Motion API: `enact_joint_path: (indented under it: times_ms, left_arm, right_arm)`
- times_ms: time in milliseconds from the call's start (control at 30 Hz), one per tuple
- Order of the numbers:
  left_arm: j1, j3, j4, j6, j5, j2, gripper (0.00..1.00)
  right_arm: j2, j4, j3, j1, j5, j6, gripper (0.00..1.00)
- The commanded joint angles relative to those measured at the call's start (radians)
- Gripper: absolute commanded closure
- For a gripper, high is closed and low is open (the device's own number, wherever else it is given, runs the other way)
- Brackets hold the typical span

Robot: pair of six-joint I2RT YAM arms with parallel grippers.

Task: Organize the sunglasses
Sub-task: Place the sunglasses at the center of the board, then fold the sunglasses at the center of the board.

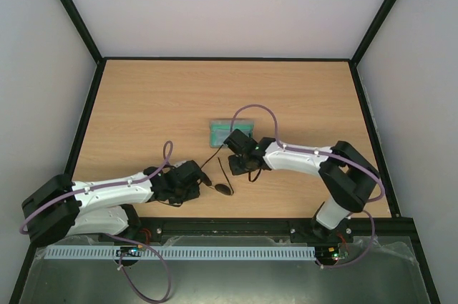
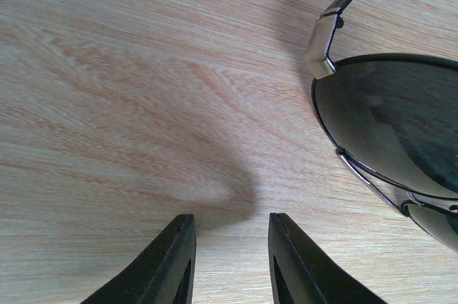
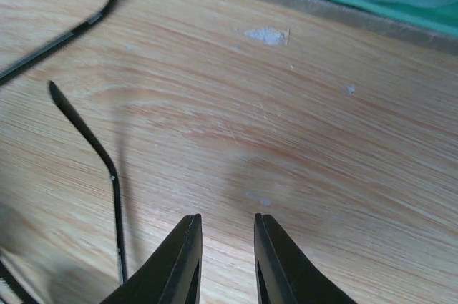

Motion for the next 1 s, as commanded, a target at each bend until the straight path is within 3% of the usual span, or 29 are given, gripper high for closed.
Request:
enact_joint_path:
  times_ms: [0,300,533,967]
  left_arm:
    - [-0.005,-0.021,-0.010,-0.010,-0.023,0.012,0.70]
    - [-0.004,-0.026,0.014,-0.004,-0.025,0.023,0.70]
    - [-0.002,-0.026,0.028,-0.005,-0.027,0.030,0.69]
    - [0.053,0.027,0.042,0.064,-0.029,0.104,0.70]
  right_arm:
    - [0.062,0.000,0.017,-0.004,0.003,-0.033,0.79]
    - [0.119,0.032,0.023,0.006,-0.083,-0.051,0.79]
    - [0.140,0.040,0.054,0.082,-0.144,-0.056,0.79]
    - [0.067,0.093,0.022,0.151,-0.301,-0.037,0.79]
